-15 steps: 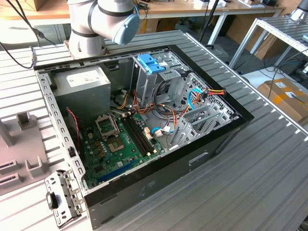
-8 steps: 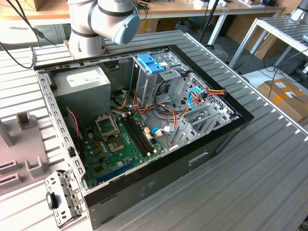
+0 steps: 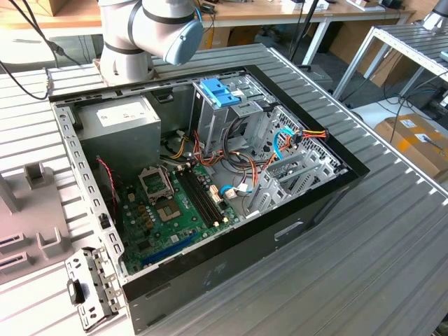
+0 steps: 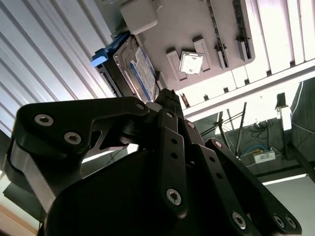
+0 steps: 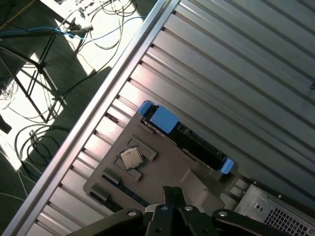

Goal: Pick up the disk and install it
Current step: 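Pick up the disk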

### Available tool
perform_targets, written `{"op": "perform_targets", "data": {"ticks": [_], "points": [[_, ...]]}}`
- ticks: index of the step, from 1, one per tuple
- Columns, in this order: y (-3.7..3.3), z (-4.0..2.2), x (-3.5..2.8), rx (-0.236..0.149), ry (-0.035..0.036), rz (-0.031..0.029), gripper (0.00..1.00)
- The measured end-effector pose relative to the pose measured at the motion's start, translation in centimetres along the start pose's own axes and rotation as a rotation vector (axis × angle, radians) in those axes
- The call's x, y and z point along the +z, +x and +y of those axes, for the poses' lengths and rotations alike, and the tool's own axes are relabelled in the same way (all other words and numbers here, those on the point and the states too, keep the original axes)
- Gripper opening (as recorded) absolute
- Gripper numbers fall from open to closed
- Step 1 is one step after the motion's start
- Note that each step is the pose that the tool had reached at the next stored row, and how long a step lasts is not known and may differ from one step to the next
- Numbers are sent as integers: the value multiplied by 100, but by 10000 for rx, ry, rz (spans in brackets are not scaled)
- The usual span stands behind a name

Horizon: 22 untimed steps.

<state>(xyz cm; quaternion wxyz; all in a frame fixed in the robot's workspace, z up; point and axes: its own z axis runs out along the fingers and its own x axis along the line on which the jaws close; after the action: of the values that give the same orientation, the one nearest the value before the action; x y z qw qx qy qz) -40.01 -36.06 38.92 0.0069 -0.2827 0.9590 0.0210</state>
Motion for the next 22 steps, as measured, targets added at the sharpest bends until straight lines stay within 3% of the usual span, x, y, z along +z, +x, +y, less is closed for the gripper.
{"op": "perform_targets", "data": {"ticks": [22], "points": [[0,0,0,-894,-22,33,11]]}}
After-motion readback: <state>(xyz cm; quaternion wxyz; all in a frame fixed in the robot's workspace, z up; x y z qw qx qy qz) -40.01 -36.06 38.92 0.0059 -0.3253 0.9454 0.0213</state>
